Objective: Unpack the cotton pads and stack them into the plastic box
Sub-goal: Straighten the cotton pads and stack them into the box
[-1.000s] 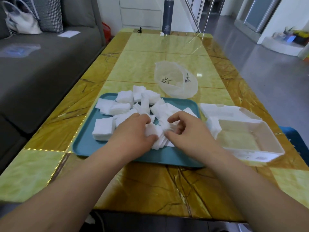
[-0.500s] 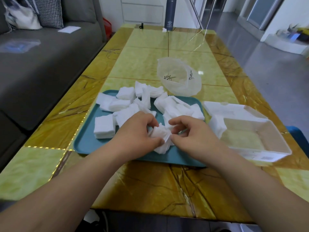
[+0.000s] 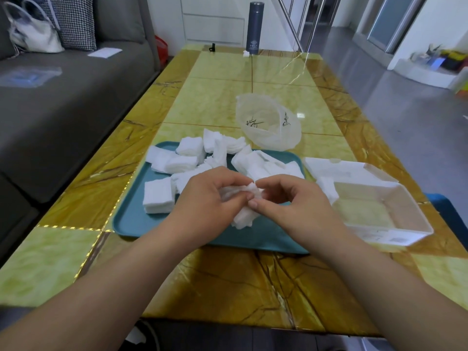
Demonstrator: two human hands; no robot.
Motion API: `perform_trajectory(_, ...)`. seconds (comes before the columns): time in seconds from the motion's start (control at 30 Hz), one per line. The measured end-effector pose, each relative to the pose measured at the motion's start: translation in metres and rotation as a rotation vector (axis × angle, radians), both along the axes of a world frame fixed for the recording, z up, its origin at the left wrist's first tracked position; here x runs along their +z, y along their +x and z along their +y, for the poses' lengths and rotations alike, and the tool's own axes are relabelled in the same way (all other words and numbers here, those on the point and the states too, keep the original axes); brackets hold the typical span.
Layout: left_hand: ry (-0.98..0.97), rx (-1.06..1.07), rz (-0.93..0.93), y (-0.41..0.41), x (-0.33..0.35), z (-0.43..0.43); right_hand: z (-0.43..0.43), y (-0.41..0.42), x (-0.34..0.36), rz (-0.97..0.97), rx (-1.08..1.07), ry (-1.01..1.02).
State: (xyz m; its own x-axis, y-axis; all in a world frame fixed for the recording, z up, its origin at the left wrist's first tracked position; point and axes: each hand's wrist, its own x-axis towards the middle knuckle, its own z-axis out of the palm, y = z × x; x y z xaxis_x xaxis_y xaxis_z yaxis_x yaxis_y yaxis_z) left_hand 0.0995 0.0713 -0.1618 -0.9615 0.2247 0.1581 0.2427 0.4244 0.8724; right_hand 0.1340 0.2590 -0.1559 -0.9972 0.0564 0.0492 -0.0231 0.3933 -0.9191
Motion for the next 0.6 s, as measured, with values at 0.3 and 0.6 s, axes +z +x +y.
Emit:
perform_trajectory(0.3,0.178,0.074,-0.156,0.003,0.008,-0.002,-0.003,-0.003,-0.003,0.051,0.028,-0.026)
perform_trajectory(0.6,0.405,0.134,-0.366,-0.005,0.012,-0.003,0.002,-0.009,-0.001,0.080,-0.035,-0.098)
